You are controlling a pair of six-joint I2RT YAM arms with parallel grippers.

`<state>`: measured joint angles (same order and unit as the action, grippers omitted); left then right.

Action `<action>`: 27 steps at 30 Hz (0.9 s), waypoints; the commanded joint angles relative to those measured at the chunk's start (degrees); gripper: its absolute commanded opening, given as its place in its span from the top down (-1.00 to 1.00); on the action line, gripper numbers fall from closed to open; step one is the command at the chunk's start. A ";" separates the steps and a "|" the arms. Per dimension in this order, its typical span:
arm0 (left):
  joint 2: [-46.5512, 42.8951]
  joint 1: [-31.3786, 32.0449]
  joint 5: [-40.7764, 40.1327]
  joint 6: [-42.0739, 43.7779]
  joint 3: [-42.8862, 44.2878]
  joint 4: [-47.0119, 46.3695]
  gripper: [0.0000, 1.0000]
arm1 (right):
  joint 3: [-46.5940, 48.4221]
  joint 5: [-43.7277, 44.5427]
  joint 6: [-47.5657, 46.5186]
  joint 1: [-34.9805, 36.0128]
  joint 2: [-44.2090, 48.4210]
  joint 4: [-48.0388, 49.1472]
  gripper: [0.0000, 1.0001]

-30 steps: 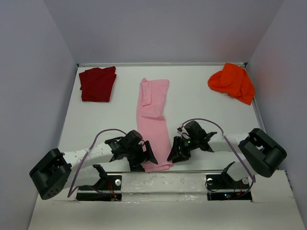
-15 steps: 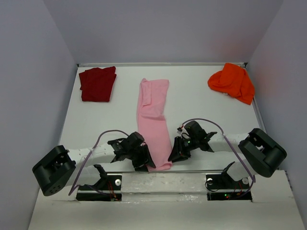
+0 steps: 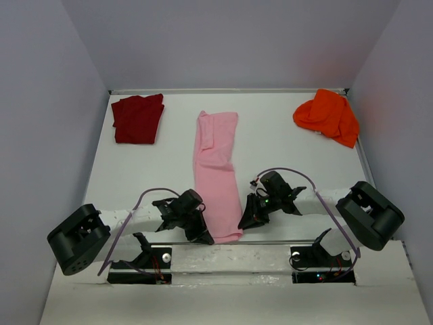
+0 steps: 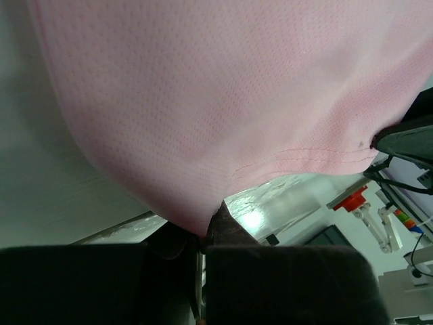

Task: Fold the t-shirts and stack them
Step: Grab the bottom of the folded rectangular tshirt with both arms

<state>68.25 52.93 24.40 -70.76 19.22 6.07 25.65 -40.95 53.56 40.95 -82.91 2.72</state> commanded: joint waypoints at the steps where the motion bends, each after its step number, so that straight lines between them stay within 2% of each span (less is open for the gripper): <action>1: 0.75 0.16 -1.99 0.71 0.37 1.40 0.90 | 0.01 -0.89 -0.56 0.45 0.30 2.29 0.56; 2: 0.92 0.16 -1.99 0.80 0.64 1.58 0.92 | 0.19 -1.15 -0.74 0.45 0.30 2.20 0.82; 4: 1.01 0.16 -1.99 1.24 1.43 2.37 0.94 | 0.54 -1.41 -0.74 0.45 0.30 2.03 0.98; 15: 1.54 0.16 -2.87 3.17 5.20 5.09 0.96 | 2.56 -3.43 0.84 0.45 3.02 -0.43 1.00; 21: 3.03 0.07 -5.59 7.29 14.94 12.46 1.00 | 10.28 -2.99 0.06 0.45 6.62 -10.09 1.00; 27: 5.23 -0.54 -7.44 10.91 22.17 17.57 1.00 | 14.16 -2.56 -1.88 0.45 5.22 -13.44 1.00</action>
<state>72.90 52.86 18.94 -63.24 38.11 18.63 37.32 -42.83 53.32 40.95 -77.47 -7.03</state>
